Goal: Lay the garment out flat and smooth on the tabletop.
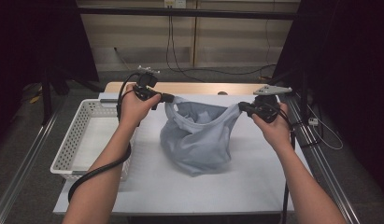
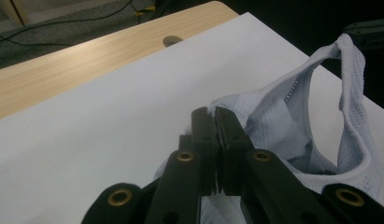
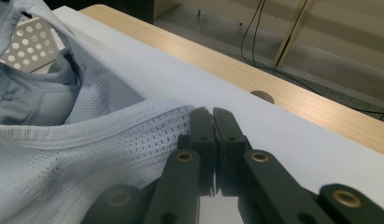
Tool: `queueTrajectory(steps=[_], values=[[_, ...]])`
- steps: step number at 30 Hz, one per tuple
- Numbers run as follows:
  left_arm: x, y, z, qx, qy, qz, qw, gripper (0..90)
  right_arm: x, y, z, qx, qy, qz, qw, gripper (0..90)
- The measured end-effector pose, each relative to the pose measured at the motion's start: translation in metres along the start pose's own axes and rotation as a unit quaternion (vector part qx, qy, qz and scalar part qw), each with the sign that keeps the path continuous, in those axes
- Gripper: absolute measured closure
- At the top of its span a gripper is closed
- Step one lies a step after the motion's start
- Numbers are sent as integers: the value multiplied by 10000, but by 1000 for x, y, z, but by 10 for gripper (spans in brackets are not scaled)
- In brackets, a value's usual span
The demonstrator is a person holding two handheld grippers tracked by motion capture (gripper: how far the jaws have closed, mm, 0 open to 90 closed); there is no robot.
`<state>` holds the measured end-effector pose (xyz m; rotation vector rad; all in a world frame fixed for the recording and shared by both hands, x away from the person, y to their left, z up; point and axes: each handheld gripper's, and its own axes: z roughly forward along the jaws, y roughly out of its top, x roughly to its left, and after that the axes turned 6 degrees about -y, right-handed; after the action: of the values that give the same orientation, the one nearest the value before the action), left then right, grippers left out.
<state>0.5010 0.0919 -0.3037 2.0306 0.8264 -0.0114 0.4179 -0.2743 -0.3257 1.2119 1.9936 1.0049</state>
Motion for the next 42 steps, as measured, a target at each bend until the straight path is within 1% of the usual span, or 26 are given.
queueTrajectory(steps=[2,4,7,8,10,11,12,13,14,15,16,17,18,19,20,21,22,23,24,25,28,32,34,37,39,42], values=[[1,3,0,-20,-14,1,10000,877,-1,2,1,-9,-9,1,10000,884],[4,8,1,31,-1,3,10000,877,-3,4,3,35,80,-12,10000,884],[10,16,5,84,-11,-50,10000,877,-4,12,10,189,151,-208,9995,886],[14,20,8,84,43,-41,9999,877,-5,14,12,232,166,-224,9993,888],[19,27,12,15,63,-89,9999,877,-11,25,19,203,-116,-228,9995,891],[21,32,16,-56,133,-103,9998,877,-14,33,22,135,-388,-270,9988,892],[21,38,19,-156,220,-88,9996,875,-17,41,24,-32,-713,-215,9972,892],[22,42,22,-245,248,-85,9994,857,-20,49,27,-240,-840,80,9961,887],[22,45,26,-336,341,-124,9988,790,-21,55,30,-389,-1105,168,9930,863],[23,46,31,-321,368,-122,9987,705,-21,59,33,-470,-1551,122,9867,722],[23,46,37,-282,322,-185,9989,561,-21,61,38,-494,-1659,313,9844,472],[22,44,42,-225,275,-249,9991,395,-19,62,43,-304,-1476,470,9875,392],[20,40,46,-195,242,-225,9993,325,-16,60,45,-189,-1258,423,9910,444],[18,36,49,-122,211,-159,9996,325,-11,56,46,-198,-1151,315,9927,413],[17,32,53,-57,170,-128,9998,294,-7,50,47,-167,-1049,256,9940,373],[15,27,56,61,136,-109,9998,250,-5,43,47,-118,-931,283,9952,370],[14,24,57,59,151,-96,9998,227,-2,34,47,-106,-745,371,9965,362],[13,19,58,70,133,-87,9998,217,-1,29,46,-65,-610,431,9972,346],[12,15,59,119,82,-113,9998,210,1,22,46,-19,-524,427,9977,339],[11,10,60,155,54,-138,9998,205,3,15,44,24,-495,363,9981,339],[5,-1,62,201,40,-118,9997,185,8,-2,38,131,-194,420,9988,317],[-1,-16,65,232,-2,-90,9997,169,14,-21,29,220,-104,354,9991,292],[-5,-24,68,269,-35,-115,9996,162,15,-30,26,227,-59,394,9989,290],[-8,-34,70,281,2,-47,9996,147,17,-44,22,252,9,452,9987,272],[-10,-41,71,270,-1,-53,9996,142,19,-53,20,226,-8,458,9987,267],[-11,-50,73,313,51,-27,9995,131,22,-67,19,277,71,485,9984,240]])
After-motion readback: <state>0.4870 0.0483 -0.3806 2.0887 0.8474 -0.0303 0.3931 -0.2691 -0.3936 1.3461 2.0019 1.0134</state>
